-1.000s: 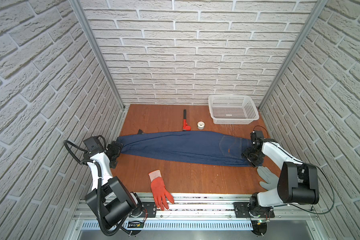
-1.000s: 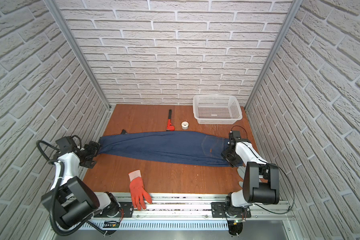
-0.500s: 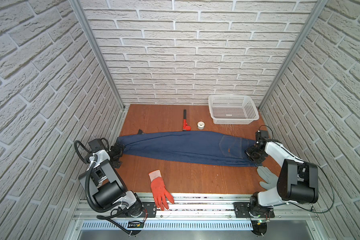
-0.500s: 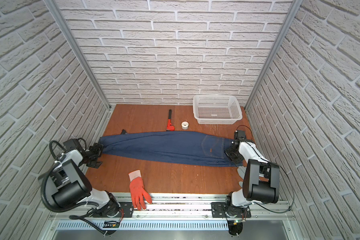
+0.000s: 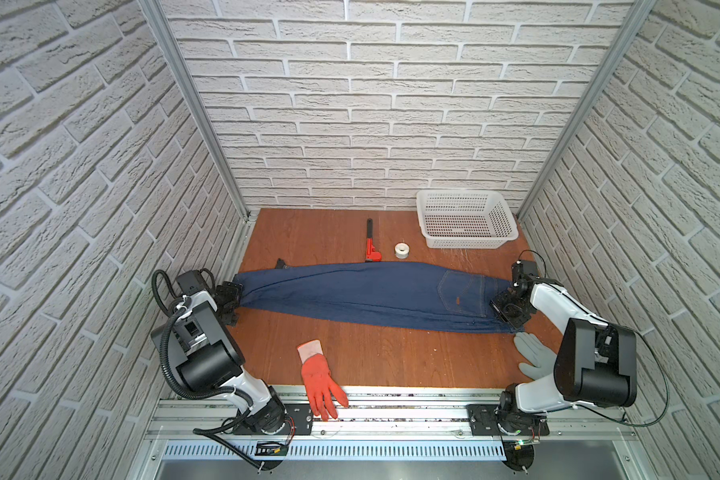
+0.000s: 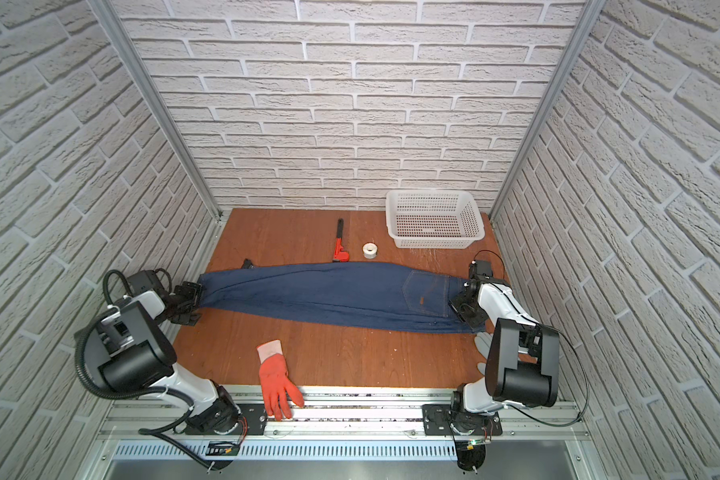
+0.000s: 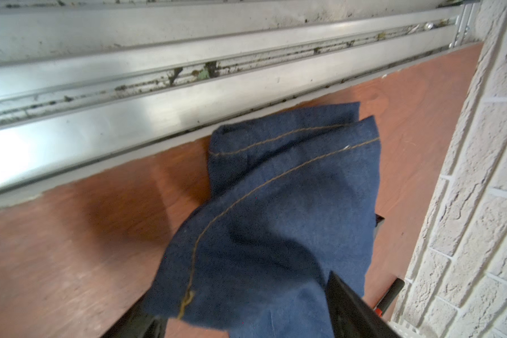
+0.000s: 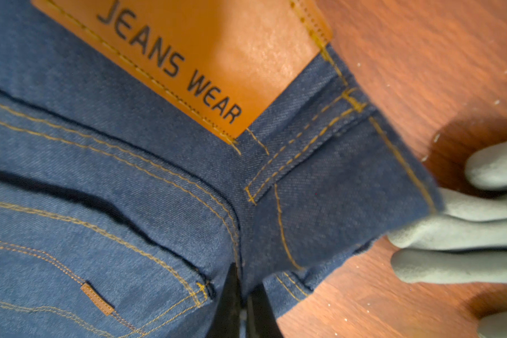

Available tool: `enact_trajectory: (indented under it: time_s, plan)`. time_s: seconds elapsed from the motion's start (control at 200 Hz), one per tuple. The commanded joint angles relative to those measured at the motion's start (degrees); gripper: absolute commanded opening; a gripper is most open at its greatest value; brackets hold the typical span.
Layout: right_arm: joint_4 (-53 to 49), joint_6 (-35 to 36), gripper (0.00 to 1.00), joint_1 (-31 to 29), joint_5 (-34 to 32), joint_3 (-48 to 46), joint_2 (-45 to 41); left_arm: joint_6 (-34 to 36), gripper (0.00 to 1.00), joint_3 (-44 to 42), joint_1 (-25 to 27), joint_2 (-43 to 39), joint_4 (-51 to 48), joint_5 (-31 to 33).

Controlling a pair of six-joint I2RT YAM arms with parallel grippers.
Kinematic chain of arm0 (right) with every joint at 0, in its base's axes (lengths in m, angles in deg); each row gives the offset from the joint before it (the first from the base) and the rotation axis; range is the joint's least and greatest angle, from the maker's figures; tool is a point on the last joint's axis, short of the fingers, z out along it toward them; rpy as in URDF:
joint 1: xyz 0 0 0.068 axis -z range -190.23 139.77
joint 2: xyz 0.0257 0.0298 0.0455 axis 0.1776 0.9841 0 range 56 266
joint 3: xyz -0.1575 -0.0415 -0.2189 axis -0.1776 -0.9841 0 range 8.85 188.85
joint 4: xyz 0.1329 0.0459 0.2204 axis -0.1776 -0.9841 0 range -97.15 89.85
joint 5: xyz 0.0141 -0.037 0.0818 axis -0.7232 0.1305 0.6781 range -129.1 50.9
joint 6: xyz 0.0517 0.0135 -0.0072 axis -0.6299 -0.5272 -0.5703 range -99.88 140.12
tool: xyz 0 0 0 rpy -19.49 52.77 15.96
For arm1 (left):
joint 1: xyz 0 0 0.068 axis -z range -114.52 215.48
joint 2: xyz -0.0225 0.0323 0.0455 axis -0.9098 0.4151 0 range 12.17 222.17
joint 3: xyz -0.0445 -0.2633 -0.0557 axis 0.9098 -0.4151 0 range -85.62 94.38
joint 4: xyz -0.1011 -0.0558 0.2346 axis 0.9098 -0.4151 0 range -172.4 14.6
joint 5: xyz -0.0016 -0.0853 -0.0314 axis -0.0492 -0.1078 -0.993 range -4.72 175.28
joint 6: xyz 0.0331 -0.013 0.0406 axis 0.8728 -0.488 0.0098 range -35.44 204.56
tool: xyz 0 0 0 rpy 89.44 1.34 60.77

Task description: Fold and stack the trousers

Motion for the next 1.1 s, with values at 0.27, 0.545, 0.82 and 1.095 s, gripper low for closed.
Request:
enact_trajectory:
  time_s: [0.27, 0.545, 0.82, 1.095]
  plan:
    - [0.36, 0.74, 0.05, 0.36, 0.36, 1.31, 0.19, -2.16, 0.6, 4.76, 1.24, 5.4, 2.75, 4.81]
    - [0.31, 0.92, 0.06, 0.35, 0.26, 1.53, 0.61, -1.45, 0.24, 7.58, 2.12, 4.08, -0.02, 7.56]
    - [-0.2, 1.03, 0.05, 0.32, 0.87, 2.23, -0.06, 0.67, 0.0, 16.66, 3.31, 6.09, -3.97, 7.69]
    - [-3.04, 0.3, 0.05, 0.29, 2.45, 6.46, -3.49, 2.71, 0.0, 42.83, 7.94, 12.35, -10.36, 5.93]
